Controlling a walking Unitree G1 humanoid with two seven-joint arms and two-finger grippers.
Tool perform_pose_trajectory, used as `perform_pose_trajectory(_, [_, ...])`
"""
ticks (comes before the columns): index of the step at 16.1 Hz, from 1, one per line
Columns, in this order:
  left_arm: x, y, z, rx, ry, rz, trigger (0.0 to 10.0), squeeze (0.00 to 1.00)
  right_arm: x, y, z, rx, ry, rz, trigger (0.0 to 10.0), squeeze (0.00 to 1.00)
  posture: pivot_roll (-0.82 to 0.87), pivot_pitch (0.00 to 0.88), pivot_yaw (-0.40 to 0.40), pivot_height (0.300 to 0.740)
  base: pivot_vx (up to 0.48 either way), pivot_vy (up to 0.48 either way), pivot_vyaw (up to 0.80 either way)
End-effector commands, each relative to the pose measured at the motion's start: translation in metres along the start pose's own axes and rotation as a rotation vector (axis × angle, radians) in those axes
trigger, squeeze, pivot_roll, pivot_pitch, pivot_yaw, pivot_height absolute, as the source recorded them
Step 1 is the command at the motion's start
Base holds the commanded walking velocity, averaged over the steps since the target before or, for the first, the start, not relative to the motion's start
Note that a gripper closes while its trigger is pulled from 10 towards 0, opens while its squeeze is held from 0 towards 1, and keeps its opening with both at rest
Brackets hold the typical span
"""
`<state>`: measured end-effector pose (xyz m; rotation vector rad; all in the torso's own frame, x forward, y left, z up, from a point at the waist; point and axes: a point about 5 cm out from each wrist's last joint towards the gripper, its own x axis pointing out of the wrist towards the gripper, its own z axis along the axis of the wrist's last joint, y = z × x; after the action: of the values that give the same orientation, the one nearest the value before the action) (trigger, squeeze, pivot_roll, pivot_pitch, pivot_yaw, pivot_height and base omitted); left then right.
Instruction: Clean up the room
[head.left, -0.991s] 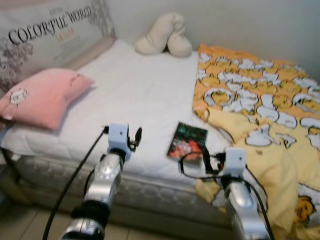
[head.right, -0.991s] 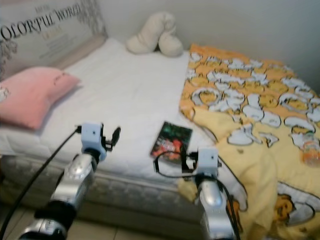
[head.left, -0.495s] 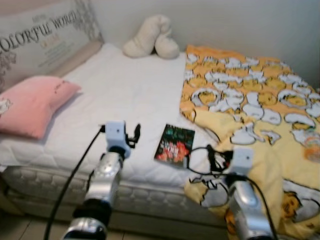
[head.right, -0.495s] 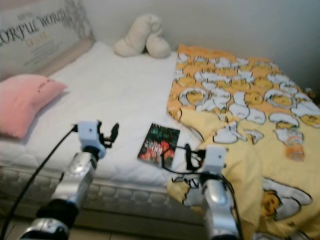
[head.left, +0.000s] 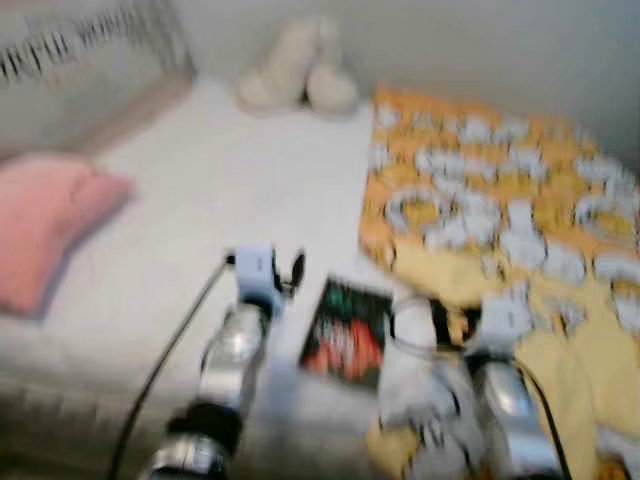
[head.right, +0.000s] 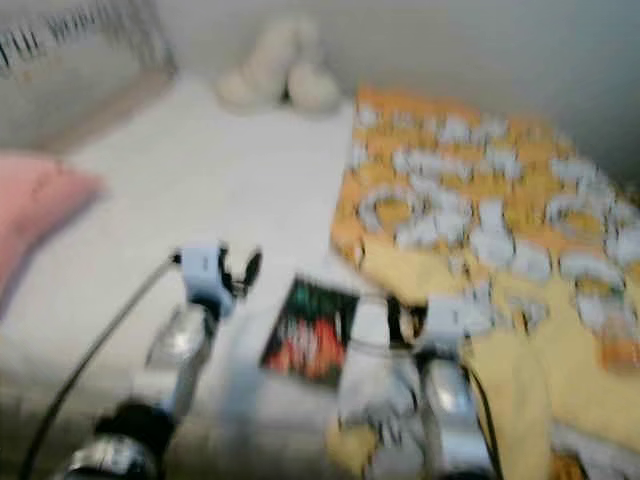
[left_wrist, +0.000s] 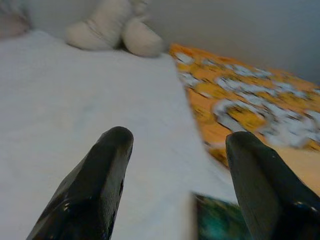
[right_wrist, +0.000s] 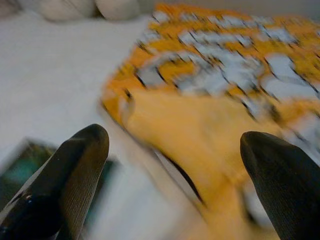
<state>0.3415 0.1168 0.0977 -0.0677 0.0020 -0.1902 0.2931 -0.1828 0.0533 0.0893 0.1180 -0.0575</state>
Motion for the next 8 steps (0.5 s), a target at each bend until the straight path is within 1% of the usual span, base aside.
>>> perform_pose_trajectory(1, [-0.001,0.014,0.004,0.019,-0.015,0.041,10.0,0.00,0.004,0.013,0.006,0.023,-0.021,0.039,10.0,0.00,0.12,0.000,-0.030,0.740,0.480,0.000,0.00])
perform_pose_trajectory(2, [0.000,0.015,0.007,0.035,-0.021,0.033,10.0,0.00,0.007,0.014,0.004,0.062,0.000,0.031,10.0,0.00,0.11,0.000,-0.027,0.740,0.480,0.000,0.00])
perform_pose_trajectory(3, [0.002,0.015,0.009,0.051,-0.019,0.026,10.0,0.00,0.010,0.018,0.001,0.093,0.033,0.043,10.0,0.00,0.12,0.000,-0.022,0.740,0.000,0.000,0.00])
perform_pose_trajectory(4, [0.005,0.015,0.013,0.070,-0.020,-0.007,10.0,0.00,0.014,0.023,-0.004,0.150,0.077,0.050,10.0,0.00,0.13,0.000,-0.014,0.740,0.000,0.000,0.00])
perform_pose_trajectory(5, [0.007,0.011,0.018,0.086,-0.007,-0.098,10.0,0.00,0.016,0.026,-0.010,0.235,0.107,0.034,10.0,0.00,0.14,0.000,-0.007,0.740,0.000,0.000,0.00])
perform_pose_trajectory(6, [0.007,0.009,0.018,0.098,0.005,-0.131,10.0,0.00,0.016,0.026,-0.011,0.257,0.112,0.025,10.0,0.00,0.15,0.034,0.002,0.740,0.000,0.000,0.00])
perform_pose_trajectory(7, [0.005,0.012,0.022,0.142,0.015,-0.195,10.0,0.00,0.014,0.027,-0.021,0.310,0.153,0.005,10.0,0.00,0.18,0.127,0.015,0.740,0.000,0.000,0.00])
perform_pose_trajectory(8, [0.003,0.019,0.027,0.184,0.014,-0.219,10.0,0.00,0.012,0.030,-0.030,0.359,0.197,-0.001,10.0,0.00,0.19,0.154,0.016,0.740,0.000,0.000,0.00])
